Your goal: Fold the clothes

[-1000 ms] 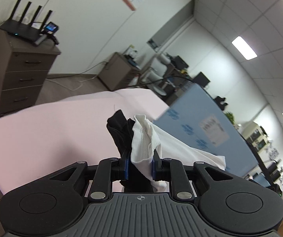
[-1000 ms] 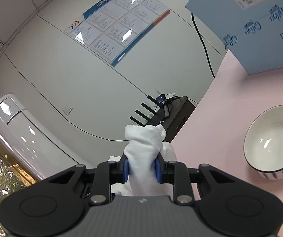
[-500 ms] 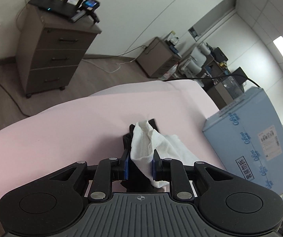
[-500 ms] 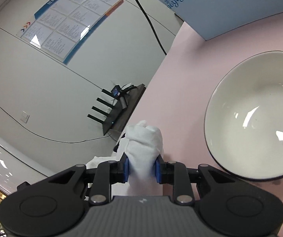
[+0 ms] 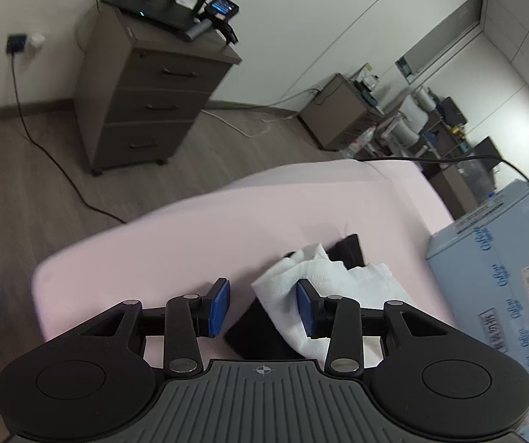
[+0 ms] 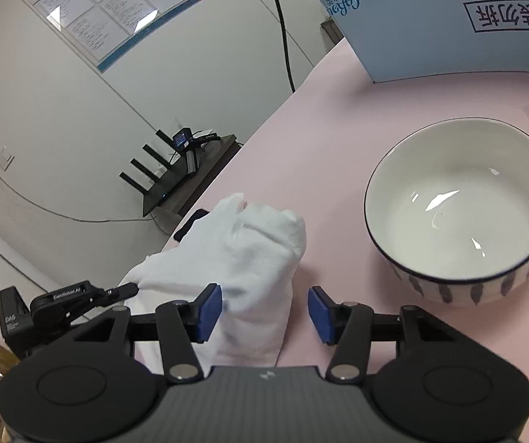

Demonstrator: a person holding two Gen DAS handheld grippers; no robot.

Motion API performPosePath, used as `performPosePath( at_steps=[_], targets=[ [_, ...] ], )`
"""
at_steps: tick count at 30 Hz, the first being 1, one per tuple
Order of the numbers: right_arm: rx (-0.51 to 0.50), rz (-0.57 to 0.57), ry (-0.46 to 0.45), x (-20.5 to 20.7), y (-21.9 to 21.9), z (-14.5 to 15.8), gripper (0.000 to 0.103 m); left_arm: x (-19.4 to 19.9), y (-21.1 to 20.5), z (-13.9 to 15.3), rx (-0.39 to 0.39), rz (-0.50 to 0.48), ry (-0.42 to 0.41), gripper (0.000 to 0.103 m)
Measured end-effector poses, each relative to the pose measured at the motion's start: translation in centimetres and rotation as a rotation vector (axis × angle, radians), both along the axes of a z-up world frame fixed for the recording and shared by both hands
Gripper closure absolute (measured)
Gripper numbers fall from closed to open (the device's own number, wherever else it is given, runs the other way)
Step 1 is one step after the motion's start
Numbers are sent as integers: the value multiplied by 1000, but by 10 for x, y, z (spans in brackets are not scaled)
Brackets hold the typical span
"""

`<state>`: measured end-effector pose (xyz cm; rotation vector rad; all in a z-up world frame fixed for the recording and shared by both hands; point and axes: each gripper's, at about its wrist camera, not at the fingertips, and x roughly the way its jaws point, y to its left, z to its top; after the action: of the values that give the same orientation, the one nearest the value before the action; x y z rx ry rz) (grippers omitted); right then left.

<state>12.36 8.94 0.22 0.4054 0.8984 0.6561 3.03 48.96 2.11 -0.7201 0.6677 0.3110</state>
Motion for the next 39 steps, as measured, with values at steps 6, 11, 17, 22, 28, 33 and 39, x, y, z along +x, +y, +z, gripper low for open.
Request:
performPosePath(
  at_steps=[6, 11, 17, 22, 28, 33, 39],
  targets=[
    [155, 191, -77, -40, -2, 33, 50, -28, -19, 38, 88, -55, -117, 58],
    [225, 253, 23, -28, 36, 27, 57, -8, -65, 52, 90, -164, -191, 44],
    [122, 260, 171, -32, 48, -15, 72, 21, -76, 1, 13, -178, -95, 44],
    [133, 275, 220, -36, 38, -32, 94, -5, -68, -20, 40, -156, -106, 53],
    [104, 327, 144, -51, 25, -12, 81, -21, -59, -4, -23, -132, -163, 57],
    [170, 249, 51, -50, -20, 17, 69, -16, -92, 29, -40, -280, -307, 40],
    [159, 239, 44, -56, -69, 19, 67, 39, -138, 9, -160, -408, -262, 39]
  ],
)
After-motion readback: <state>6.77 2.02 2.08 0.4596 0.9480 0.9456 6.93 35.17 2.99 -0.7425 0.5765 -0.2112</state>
